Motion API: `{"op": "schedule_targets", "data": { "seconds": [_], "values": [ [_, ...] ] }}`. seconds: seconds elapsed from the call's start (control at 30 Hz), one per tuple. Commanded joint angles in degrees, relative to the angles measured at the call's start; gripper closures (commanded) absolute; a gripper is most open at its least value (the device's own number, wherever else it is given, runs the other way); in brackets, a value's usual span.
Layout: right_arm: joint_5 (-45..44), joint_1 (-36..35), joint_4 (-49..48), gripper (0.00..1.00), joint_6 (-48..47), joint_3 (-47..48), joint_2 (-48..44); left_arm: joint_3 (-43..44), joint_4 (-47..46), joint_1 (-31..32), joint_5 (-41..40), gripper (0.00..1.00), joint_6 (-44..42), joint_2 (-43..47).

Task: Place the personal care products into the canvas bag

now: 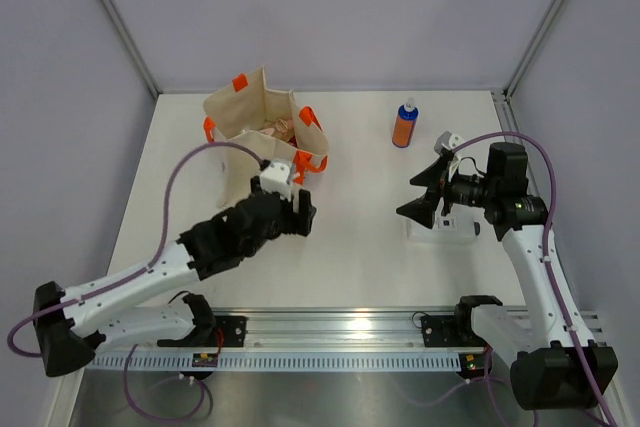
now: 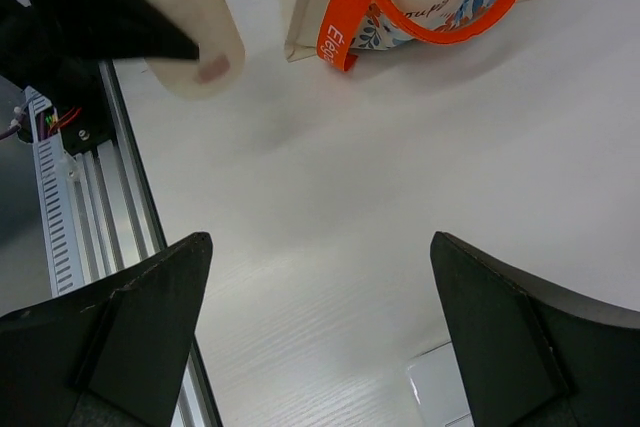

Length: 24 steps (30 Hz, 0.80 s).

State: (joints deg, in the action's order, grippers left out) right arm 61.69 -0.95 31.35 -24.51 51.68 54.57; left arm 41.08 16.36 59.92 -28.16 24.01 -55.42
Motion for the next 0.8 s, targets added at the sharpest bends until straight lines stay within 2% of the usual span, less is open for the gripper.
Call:
{"op": "schedule_targets", "data": {
  "seconds": [0.0,0.13,0.27,0.43,0.53,0.63,0.77],
  "values": [
    [-0.43,0.51,0.02,0.0,-1.68,1.23,0.01,18.99,-0.2,-9.01,5.29,1.0,-3.35,2.87],
    [-0.69,0.51,1.25,0.01,-2.21,1.58,0.36,29.11,-0.36,-24.27,15.04,1.0,-3.8,-3.79],
    [-0.52,0.51,1.69,0.0,-2.47,1.49,0.28,38.62,-2.91,-34.31,18.92,1.0,-2.39,-14.08],
    [-1.22,0.51,1.78,0.0,-2.73,1.49,0.01,53.63,-1.61,-40.05,21.91,1.0,-4.31,-30.41],
    [-2.01,0.51,1.87,0.01,-2.91,1.58,-0.16,57.53,1.38,-41.46,22.53,1.0,-6.51,-35.53],
    [-2.54,0.42,1.87,0.0,-2.91,1.58,-0.25,56.22,1.83,-42.6,22.89,1.0,-7.57,-37.75],
    [-2.54,0.51,1.78,0.01,-2.73,1.76,0.36,50.25,-1.59,-44.01,22.71,0.99,-8.28,-37.3]
  ]
}}
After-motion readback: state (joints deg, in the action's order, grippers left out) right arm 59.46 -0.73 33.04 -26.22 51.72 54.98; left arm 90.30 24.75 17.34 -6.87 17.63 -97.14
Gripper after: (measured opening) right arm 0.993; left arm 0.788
